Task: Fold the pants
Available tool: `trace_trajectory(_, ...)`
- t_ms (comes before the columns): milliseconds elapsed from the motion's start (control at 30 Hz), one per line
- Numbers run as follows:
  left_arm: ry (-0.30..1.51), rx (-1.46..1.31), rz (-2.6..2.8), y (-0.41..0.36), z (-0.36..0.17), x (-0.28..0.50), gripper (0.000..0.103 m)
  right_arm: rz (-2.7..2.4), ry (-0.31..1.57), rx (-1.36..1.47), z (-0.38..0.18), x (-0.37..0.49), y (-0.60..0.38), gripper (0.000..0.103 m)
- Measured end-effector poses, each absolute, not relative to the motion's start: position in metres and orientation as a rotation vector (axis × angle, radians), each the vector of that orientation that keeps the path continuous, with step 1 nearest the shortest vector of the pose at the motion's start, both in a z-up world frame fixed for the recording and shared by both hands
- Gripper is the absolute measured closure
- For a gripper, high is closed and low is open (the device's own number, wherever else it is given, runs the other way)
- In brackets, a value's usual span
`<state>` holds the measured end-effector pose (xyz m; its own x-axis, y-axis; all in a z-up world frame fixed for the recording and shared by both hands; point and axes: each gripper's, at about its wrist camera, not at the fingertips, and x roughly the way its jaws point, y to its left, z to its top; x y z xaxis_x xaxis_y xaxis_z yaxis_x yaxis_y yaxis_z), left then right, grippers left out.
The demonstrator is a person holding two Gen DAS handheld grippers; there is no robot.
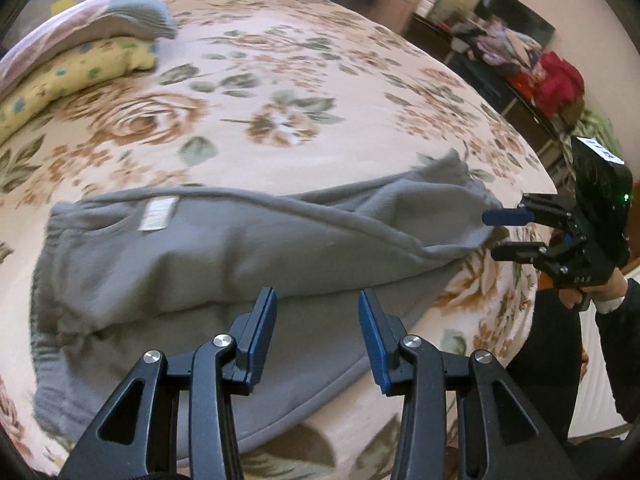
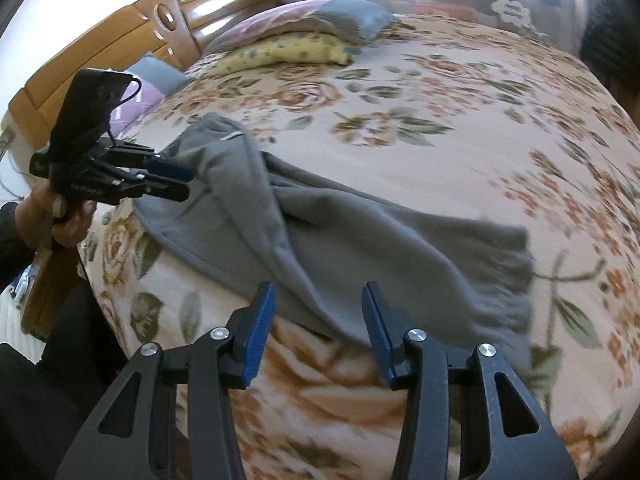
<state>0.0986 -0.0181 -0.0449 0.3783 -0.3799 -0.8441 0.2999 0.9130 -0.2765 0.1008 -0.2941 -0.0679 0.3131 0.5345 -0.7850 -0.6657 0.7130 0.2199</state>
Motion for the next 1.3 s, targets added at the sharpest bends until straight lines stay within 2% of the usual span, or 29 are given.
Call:
trace_trajectory(633, 1.065, -0.162, -0.325, 0.057, -0.040, 0.086, 0.060, 0.926, 0.962, -0.168, -0.061, 0.116, -0.206, 0.056)
trace_trajectory(1300, 1.074, -0.231, -0.224, 0.128, -0.048, 0.126, 0.051, 0.963, 0.997, -0.135, -0.076, 0.149, -0.166, 0.056)
